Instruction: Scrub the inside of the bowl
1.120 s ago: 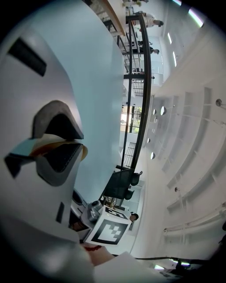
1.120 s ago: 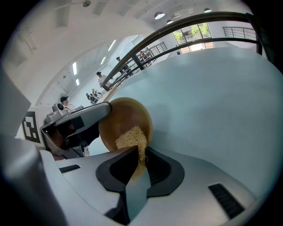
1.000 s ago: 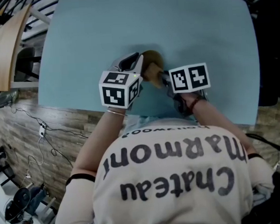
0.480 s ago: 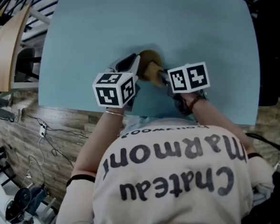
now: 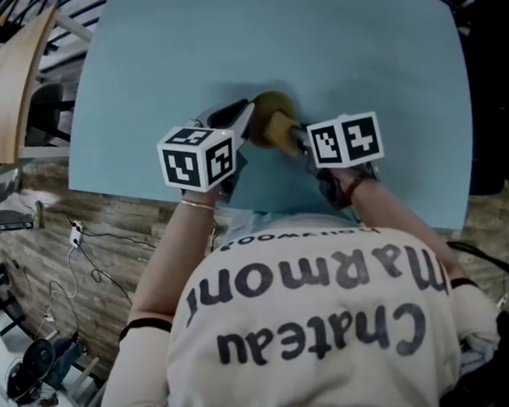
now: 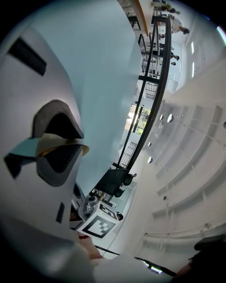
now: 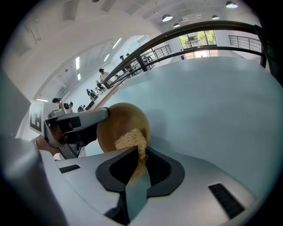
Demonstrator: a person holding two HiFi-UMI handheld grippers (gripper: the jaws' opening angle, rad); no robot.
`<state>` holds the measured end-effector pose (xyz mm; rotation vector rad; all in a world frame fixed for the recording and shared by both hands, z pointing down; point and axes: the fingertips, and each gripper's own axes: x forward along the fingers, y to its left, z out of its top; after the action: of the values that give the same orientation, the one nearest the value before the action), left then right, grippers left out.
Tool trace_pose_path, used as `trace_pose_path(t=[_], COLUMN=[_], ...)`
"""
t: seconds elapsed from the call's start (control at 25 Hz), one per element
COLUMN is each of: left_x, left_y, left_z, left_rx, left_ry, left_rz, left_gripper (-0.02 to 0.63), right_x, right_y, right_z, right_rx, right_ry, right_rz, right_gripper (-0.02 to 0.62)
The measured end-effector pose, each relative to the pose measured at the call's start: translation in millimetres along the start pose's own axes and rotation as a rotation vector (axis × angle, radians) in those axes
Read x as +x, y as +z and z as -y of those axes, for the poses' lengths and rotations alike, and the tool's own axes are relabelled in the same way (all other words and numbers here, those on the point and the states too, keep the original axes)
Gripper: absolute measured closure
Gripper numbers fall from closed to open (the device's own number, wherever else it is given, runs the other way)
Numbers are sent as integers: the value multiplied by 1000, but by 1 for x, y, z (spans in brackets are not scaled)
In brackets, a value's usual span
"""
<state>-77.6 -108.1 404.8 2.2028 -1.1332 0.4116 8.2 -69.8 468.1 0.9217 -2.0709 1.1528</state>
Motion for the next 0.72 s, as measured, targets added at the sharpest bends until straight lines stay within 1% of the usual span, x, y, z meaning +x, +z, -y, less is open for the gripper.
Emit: trace_pose_path(t=[0.12,0.28,0.48,0.6,0.72], left_x=[-1,-2,-3,-5,-7], left_y=[-3,-5,-10,-14,-18], left_z=[2,0,-4,-3,-5], left_rx=[32,68,127,124,123], left_ry=[-11,2,23,30,69], left_rz=[-28,-48,-97,-105,-97], left_gripper=[568,566,565,566,578], right_x=[-2,-1,-2,-3,-3], right_y=[-3,-2,2,0,-5], right_z=[0,-2,-3,-3,-6], right_rx=[-3,-16,-32,-37,-31], right_ry=[-1,-8,-12,-17,-8], right_rz=[3,0,7,9,15], right_gripper=[526,526,526,526,526])
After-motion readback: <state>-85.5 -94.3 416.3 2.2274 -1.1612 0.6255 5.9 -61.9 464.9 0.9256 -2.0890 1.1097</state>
